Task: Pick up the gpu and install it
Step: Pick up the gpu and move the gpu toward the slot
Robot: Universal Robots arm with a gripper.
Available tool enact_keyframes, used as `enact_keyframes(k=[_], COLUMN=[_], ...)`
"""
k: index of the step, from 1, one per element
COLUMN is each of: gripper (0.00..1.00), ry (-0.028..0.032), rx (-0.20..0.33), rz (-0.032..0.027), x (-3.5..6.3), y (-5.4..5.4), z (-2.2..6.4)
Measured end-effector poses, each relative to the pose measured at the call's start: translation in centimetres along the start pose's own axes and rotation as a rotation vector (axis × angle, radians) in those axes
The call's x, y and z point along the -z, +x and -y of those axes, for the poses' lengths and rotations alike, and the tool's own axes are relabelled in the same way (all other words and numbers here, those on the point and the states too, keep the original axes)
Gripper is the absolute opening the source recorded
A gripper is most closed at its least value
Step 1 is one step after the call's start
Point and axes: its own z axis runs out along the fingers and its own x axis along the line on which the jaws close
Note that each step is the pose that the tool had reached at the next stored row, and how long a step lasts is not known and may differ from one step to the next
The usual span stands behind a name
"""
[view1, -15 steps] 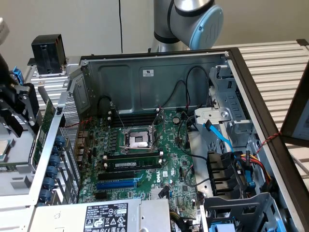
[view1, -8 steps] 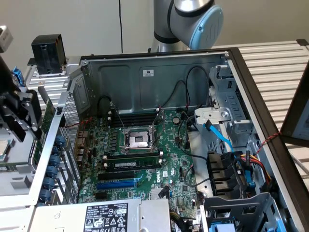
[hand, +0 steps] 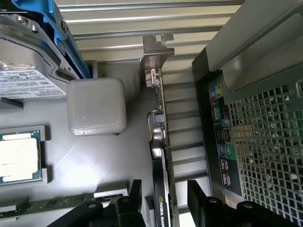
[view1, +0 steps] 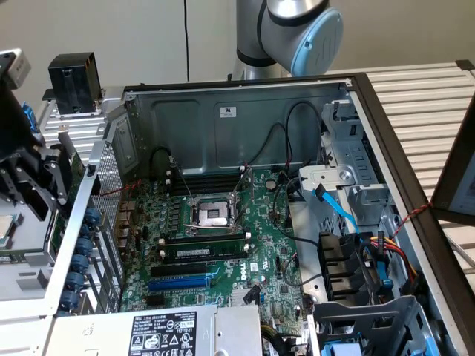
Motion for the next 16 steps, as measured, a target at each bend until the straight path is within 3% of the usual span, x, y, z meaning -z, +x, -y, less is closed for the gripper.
enact_keyframes(k=[2,6,7,13,16], gripper=[0.51,0.51,0.51,0.51,0.51], ry=[-0.0027,-0.0189,-0.0227,-0.0301,-0.0311], rx=[0.001,0.003,0.003,0.042,0.047], rz=[0.0035,0.0104,0.0101,0.0041,0.0032], x=[-0.21,-0.51,-0.67,-1.25,-1.62], y=[0.1,0.2,0.3,0.4,0.5], z=[0.03,0.08,0.09,0.18,0.21])
